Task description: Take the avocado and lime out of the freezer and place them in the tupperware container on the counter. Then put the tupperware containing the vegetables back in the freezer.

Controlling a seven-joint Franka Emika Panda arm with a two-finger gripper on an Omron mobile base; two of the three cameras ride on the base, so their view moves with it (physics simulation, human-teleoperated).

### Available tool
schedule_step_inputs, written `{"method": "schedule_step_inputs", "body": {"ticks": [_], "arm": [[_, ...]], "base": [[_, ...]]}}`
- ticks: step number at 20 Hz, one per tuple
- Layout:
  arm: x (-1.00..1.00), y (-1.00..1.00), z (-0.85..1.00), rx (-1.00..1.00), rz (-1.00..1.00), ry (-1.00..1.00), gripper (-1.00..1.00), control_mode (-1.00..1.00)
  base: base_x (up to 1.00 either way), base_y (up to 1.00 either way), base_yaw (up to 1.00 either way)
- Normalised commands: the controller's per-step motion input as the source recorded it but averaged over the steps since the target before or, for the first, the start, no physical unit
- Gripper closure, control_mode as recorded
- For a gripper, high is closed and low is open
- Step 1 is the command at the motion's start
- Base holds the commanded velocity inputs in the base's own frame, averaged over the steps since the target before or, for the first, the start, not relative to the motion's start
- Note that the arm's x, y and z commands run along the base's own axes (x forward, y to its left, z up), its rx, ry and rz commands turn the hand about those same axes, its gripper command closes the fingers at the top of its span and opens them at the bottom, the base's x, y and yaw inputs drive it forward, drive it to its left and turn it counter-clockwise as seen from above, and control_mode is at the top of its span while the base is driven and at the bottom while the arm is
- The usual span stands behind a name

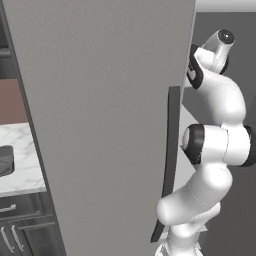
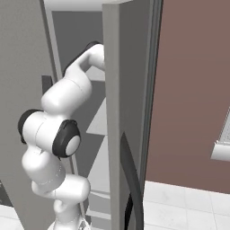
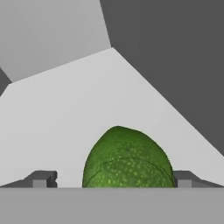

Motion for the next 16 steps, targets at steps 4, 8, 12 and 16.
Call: {"method": "schedule_step_inputs", "body": {"ticks": [4, 8, 12, 16], "arm": [[0.09, 0.0, -0.16, 0.01, -0.01, 0.05, 1.0, -1.0], [0.0, -0.02, -0.17, 0.03, 0.0, 0.03, 1.0, -1.0], [-0.09, 0.0, -0.19, 0.05, 0.0, 0.0, 1.0, -1.0], [-0.47, 0.03, -0.1, 0.05, 0.0, -0.01, 1.0, -1.0]], "base": [[0.0, 0.0, 0.0], [0.0, 0.0, 0.0], [0.0, 0.0, 0.0], [0.0, 0.0, 0.0]]}}
